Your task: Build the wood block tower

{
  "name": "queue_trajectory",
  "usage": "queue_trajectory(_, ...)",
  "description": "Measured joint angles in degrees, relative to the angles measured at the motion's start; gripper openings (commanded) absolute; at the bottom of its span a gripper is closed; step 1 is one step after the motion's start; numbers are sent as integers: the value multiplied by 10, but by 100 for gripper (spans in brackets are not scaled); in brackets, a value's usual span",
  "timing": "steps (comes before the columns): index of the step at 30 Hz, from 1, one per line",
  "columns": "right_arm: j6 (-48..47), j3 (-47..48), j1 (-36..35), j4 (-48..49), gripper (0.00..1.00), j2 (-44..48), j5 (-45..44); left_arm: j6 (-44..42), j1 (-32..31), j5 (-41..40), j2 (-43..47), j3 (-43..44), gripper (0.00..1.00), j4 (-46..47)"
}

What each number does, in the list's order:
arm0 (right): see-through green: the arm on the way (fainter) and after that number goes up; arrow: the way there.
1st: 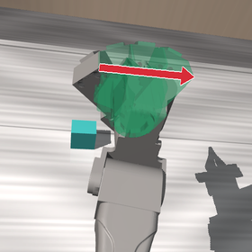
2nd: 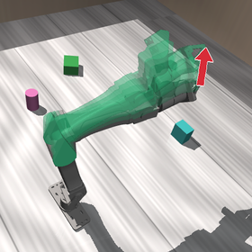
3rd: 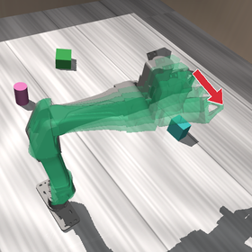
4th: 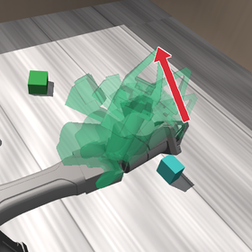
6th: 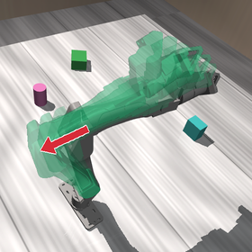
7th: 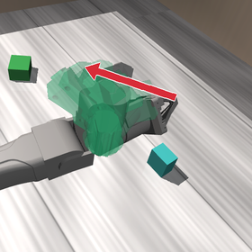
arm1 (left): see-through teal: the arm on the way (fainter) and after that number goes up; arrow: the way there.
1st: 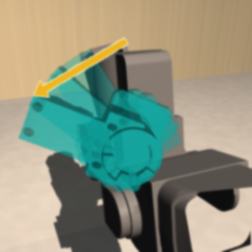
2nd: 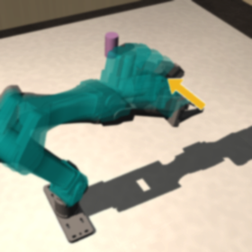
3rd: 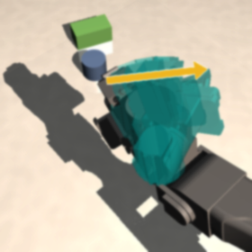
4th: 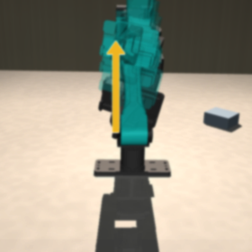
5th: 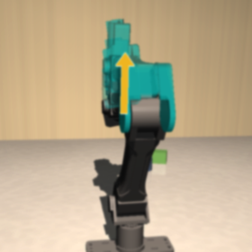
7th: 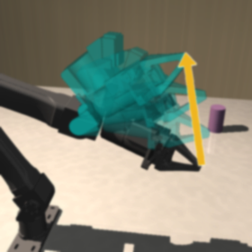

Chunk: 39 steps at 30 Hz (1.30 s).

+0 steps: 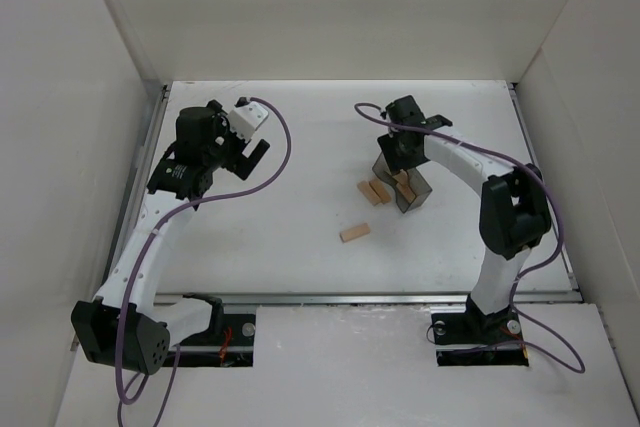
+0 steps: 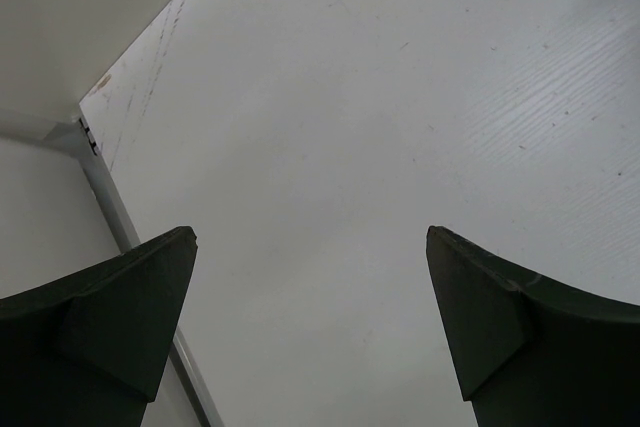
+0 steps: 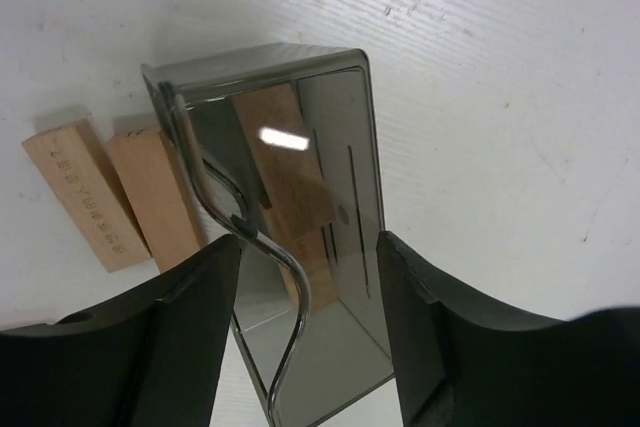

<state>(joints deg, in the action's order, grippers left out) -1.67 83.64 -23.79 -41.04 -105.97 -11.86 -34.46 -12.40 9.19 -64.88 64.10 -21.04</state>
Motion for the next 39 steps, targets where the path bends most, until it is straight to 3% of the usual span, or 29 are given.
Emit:
queue_trajectory(7, 7, 7, 16, 4, 70, -6, 16, 0, 0, 0, -5, 0, 99, -1)
queue_trajectory(15, 16, 7, 16, 3, 70, -1, 22, -1, 0, -4, -14, 0, 99, -3)
queue_trajectory(21, 21, 7, 16, 3, 79, 24, 24, -3, 0, -5, -19, 0, 99, -3)
queue_trajectory(33, 12, 7, 12, -1, 79, 19, 43, -7, 0, -7, -25, 0, 99, -3)
queue_trajectory(39, 10, 6, 11, -1, 71, -17, 43, -7, 0, -11, -25, 0, 99, -3)
